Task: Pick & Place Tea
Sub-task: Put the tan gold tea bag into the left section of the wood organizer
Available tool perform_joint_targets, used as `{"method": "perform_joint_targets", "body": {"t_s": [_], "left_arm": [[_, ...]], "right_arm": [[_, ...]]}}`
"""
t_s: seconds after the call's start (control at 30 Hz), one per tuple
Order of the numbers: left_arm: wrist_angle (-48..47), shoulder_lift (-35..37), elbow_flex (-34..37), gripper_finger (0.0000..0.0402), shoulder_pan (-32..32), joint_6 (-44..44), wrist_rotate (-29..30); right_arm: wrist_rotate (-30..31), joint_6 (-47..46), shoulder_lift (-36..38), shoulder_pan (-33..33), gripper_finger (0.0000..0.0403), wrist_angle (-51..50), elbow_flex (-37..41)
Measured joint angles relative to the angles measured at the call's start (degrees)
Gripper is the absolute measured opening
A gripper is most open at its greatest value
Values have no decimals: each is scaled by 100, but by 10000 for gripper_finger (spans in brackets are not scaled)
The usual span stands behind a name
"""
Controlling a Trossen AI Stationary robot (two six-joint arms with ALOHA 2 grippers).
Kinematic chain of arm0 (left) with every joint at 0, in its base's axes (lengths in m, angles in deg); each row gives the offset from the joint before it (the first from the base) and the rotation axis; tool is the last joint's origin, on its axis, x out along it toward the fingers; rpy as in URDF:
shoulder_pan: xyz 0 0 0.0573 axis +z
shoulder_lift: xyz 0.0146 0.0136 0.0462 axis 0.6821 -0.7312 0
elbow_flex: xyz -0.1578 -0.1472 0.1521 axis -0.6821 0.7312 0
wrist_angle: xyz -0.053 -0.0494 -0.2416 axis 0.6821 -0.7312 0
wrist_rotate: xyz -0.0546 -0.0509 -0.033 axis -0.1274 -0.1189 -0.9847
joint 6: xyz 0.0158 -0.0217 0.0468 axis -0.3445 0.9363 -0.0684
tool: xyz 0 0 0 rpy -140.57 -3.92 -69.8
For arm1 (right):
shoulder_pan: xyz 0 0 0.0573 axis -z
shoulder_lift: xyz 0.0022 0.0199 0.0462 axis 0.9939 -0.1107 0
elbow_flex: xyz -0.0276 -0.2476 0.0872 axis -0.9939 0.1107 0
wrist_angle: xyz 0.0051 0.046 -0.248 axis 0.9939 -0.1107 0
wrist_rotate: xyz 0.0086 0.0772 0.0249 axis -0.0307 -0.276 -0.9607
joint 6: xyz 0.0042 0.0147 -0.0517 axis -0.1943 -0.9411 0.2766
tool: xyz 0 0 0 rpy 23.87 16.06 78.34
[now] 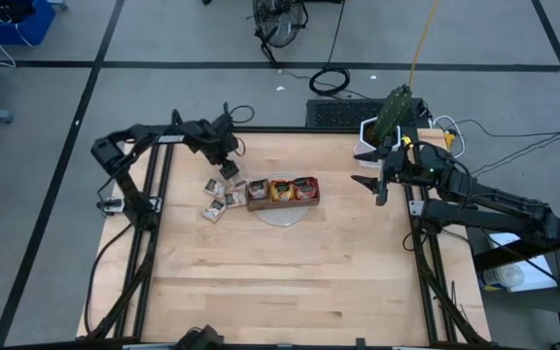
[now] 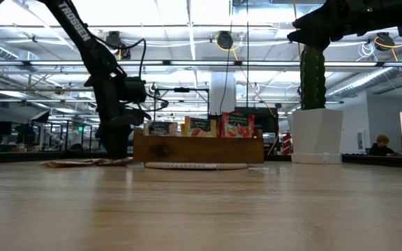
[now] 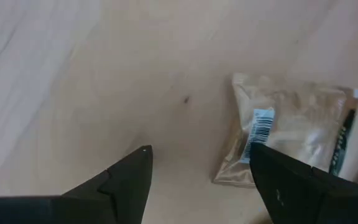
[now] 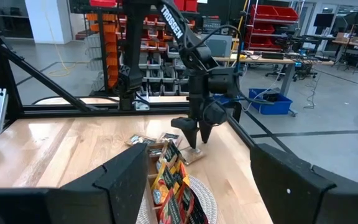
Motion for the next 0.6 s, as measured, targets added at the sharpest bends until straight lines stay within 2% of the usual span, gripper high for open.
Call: {"method": "perform_joint_targets", "body": {"t_s": [0.33, 0.5, 0.6], "left_arm": [[-21, 38, 24, 269, 16, -371, -844], [-248, 53, 34, 269, -14, -356, -1540], [-320, 52, 40, 269, -153, -355, -1625]], "right_arm": [[0, 28, 2, 3, 260, 0, 0], [0, 39, 0, 3, 260, 0, 0], [0, 39, 0, 3, 260, -2, 0]]}}
